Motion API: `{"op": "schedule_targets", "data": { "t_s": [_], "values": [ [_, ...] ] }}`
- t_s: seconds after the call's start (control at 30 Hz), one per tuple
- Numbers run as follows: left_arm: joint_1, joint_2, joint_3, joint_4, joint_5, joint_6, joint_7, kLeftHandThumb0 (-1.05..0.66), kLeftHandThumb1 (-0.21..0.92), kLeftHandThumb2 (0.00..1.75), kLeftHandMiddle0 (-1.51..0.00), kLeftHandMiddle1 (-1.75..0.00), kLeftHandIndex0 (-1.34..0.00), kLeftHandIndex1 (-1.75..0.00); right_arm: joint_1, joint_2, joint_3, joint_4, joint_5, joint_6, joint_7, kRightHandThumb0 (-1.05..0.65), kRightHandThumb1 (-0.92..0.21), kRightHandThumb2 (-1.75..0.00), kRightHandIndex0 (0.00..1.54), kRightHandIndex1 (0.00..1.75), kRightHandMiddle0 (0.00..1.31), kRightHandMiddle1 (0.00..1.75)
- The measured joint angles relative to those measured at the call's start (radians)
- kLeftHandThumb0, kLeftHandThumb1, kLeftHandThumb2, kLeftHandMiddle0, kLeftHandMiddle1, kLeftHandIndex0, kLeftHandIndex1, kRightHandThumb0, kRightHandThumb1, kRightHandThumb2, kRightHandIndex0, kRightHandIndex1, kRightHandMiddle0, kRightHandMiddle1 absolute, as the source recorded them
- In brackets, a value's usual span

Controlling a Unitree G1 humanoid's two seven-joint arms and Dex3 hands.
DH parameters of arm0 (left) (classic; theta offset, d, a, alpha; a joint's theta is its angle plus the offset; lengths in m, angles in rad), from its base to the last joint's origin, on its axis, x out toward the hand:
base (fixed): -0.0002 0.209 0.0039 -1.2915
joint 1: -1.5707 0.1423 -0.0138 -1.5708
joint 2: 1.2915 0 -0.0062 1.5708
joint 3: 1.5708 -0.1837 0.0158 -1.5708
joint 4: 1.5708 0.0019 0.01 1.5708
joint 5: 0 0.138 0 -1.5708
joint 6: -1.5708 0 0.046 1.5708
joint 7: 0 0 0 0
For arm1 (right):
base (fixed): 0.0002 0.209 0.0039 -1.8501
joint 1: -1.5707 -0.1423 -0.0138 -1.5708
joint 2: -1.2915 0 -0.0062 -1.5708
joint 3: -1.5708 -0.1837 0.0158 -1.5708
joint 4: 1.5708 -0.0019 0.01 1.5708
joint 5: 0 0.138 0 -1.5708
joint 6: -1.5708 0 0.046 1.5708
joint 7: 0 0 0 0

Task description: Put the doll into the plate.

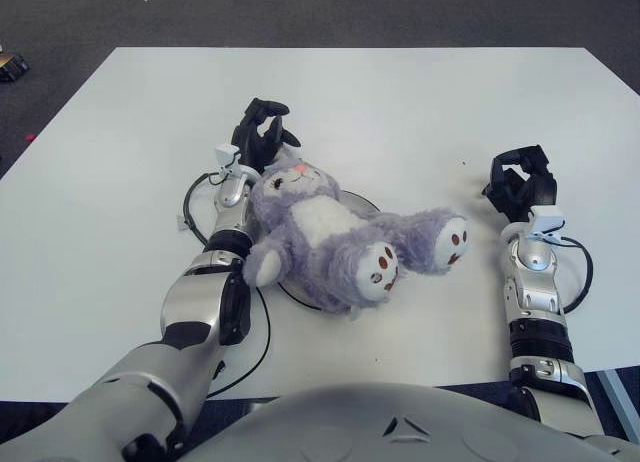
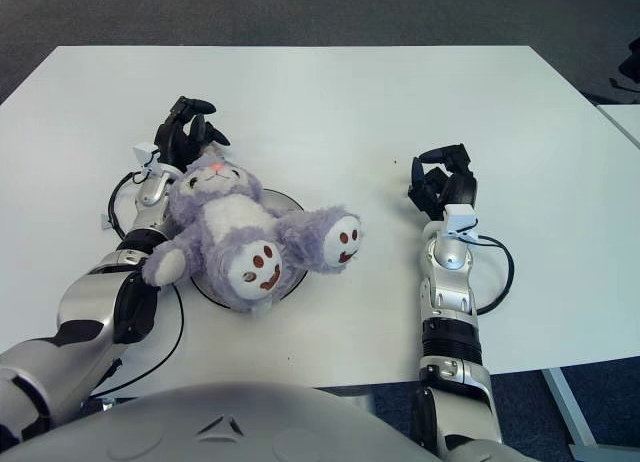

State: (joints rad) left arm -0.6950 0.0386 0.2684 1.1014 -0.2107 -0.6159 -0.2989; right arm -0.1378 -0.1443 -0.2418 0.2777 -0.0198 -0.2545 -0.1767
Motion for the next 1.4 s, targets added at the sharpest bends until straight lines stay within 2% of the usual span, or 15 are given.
{"op": "schedule_targets", "data": {
  "t_s": [0.3,0.4,0.8,1.03,1.27,1.4],
  "values": [
    [0.000,-0.001,0.001,0.001,0.000,0.001,-0.001,-0.35,0.92,0.39,-0.79,-1.56,-0.34,-1.61,0.001,-0.001,0.006,-0.001,0.000,0.026,0.000,-0.37,-0.79,-0.66,0.80,1.75,0.32,1.71],
    [-0.003,-0.003,0.001,0.004,0.000,0.002,-0.001,-0.35,0.92,0.40,-0.83,-1.70,-0.32,-1.63,0.001,-0.001,0.009,-0.001,0.000,0.030,0.000,-0.37,-0.81,-0.61,0.80,1.74,0.33,1.68],
    [-0.008,-0.015,-0.002,0.012,0.010,-0.004,0.000,-0.35,0.92,0.41,-0.88,-1.75,-0.31,-1.64,0.000,0.000,0.022,0.000,-0.001,0.041,0.000,-0.36,-0.83,-0.54,0.80,1.73,0.35,1.65],
    [0.010,-0.014,-0.009,-0.013,0.032,-0.074,0.019,-0.35,0.92,0.41,-0.89,-1.75,-0.31,-1.64,-0.005,-0.002,0.054,0.007,-0.006,0.036,0.027,-0.36,-0.84,-0.54,0.80,1.73,0.35,1.65],
    [0.017,-0.012,-0.009,-0.020,0.031,-0.085,0.023,-0.35,0.92,0.42,-0.89,-1.75,-0.31,-1.65,-0.009,-0.003,0.069,0.005,-0.006,0.037,0.032,-0.36,-0.84,-0.54,0.80,1.73,0.35,1.65],
    [0.042,0.004,0.006,-0.072,0.017,-0.090,0.020,-0.35,0.92,0.42,-0.88,-1.75,-0.30,-1.65,-0.019,-0.009,0.088,-0.044,-0.011,0.092,0.043,-0.36,-0.83,-0.55,0.80,1.72,0.34,1.66]
  ]
}}
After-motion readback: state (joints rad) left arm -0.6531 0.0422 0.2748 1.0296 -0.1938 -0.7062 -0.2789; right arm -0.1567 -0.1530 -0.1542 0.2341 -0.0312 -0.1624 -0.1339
